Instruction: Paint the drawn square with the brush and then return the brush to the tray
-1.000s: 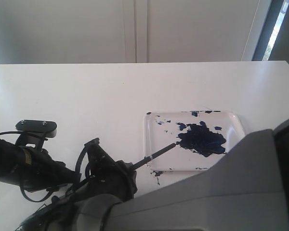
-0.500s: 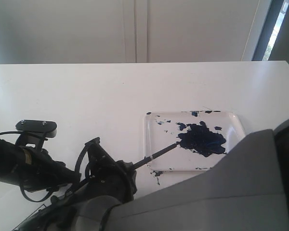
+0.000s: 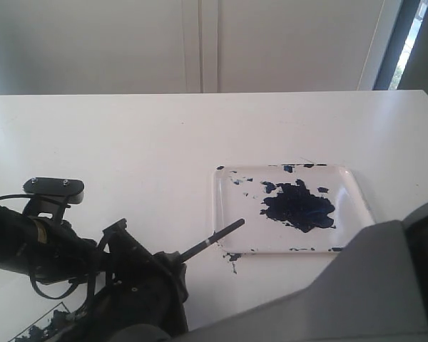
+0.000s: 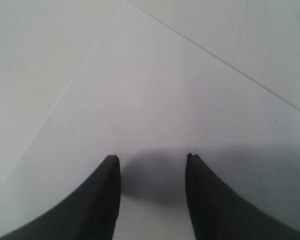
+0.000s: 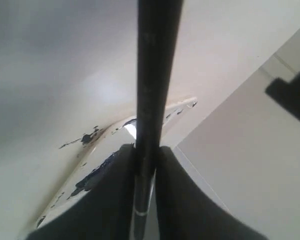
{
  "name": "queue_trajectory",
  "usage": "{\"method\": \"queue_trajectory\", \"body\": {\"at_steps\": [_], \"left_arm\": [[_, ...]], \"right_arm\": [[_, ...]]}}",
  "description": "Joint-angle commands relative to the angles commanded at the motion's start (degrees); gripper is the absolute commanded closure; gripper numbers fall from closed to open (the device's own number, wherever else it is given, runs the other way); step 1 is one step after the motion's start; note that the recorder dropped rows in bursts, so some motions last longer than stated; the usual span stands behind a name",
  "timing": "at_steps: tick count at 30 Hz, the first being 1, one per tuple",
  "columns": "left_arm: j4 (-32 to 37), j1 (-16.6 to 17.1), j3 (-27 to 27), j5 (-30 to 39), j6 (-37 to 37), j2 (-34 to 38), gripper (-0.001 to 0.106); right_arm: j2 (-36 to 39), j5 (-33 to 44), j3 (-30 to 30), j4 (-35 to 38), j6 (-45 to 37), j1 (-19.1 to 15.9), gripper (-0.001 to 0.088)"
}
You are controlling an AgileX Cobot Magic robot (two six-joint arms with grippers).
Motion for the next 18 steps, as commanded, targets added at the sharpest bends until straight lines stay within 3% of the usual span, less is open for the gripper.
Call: {"method": "queue_trajectory", "body": {"at_steps": [11,18], "left_arm": [[0.00,0.00,0.00,0.00,0.00,0.00,0.057],[0.00,0.00,0.00,0.00,0.00,0.00,0.057]], "right_arm": [[1.69,0.00,-0.28,-0.31,4.48,-2.53,0.0868],[3.12,0.00,-5.29,1.58,6.79,-2.53,0.0868]]}}
